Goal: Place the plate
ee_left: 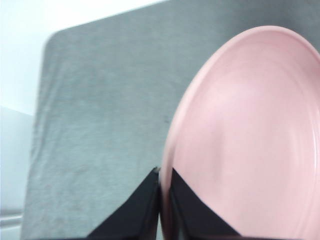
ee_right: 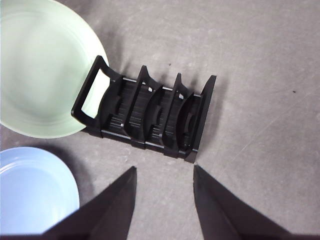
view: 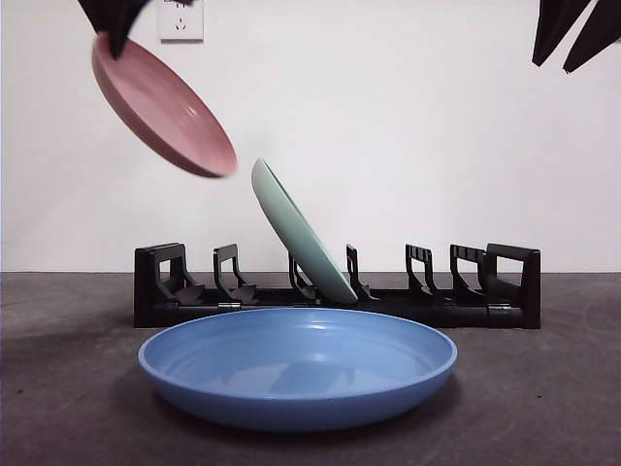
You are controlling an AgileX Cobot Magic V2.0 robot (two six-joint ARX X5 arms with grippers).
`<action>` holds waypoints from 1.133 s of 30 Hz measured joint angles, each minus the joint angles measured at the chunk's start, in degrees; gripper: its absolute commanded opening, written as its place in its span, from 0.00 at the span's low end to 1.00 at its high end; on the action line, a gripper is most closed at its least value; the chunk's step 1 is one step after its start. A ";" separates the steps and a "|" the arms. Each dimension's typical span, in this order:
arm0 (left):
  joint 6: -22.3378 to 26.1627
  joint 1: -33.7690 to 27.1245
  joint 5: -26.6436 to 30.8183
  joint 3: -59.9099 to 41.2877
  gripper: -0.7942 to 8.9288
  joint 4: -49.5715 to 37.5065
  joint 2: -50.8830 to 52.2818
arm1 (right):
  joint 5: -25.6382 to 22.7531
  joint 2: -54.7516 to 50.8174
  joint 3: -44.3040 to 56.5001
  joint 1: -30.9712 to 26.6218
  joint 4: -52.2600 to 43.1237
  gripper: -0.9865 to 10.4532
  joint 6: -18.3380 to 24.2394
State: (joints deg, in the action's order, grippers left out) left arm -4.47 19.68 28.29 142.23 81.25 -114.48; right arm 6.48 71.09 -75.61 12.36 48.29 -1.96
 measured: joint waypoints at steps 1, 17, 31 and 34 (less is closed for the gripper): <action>0.00 -0.50 0.00 0.02 0.09 0.09 0.44 | -0.02 -0.02 0.00 0.00 0.13 0.24 0.00; -0.35 -2.86 -1.95 -28.44 0.09 -1.60 18.36 | 0.00 -0.02 0.00 0.00 0.39 0.24 0.02; -4.37 -1.09 -18.10 -80.37 0.09 -30.95 54.27 | 0.00 -0.02 0.00 0.02 1.77 0.24 0.00; -7.63 -0.33 -22.86 -88.37 0.09 -33.42 60.74 | -0.02 0.00 0.00 0.07 2.10 0.24 0.02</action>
State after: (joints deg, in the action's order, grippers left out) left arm -12.10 19.35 5.43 53.87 47.83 -53.74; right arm 6.46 71.09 -75.61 12.43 50.39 -1.93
